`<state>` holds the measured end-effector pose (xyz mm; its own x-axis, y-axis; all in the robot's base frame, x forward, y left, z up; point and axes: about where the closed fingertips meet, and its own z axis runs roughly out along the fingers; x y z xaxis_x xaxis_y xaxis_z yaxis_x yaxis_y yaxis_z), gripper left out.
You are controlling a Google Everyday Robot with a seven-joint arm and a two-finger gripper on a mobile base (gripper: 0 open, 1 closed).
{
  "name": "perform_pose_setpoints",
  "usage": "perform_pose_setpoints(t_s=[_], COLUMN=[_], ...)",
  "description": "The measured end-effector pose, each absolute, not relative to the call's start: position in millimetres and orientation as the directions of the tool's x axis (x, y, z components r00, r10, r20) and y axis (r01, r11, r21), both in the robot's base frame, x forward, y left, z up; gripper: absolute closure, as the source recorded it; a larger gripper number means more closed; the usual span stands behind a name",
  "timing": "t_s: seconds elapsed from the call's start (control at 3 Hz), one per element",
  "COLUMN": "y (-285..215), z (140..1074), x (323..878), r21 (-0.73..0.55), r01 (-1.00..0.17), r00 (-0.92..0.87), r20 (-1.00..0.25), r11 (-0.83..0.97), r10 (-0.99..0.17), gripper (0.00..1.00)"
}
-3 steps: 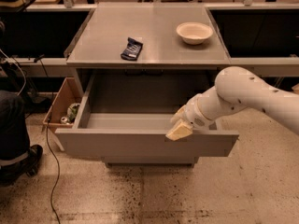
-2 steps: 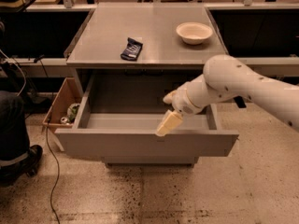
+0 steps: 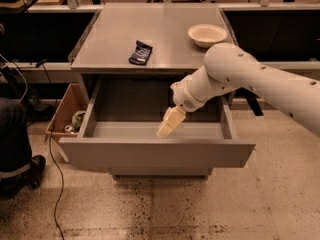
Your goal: Close top drawer
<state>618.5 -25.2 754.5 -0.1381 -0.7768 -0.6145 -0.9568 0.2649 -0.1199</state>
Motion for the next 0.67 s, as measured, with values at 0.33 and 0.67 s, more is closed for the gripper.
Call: perform_pose_setpoints(t_s=[0.33,0.67], y=[-43,-58], z=[749,732], x=[595,578], r21=[-0.085,-0.054], r01=[-0.959,-0.959], r00=[-0.167,-0.196], r20=[-0.597,-0.582], r11=[0.269,0.278], r10=[-0.785,-0.789], gripper=[0.00,0.00])
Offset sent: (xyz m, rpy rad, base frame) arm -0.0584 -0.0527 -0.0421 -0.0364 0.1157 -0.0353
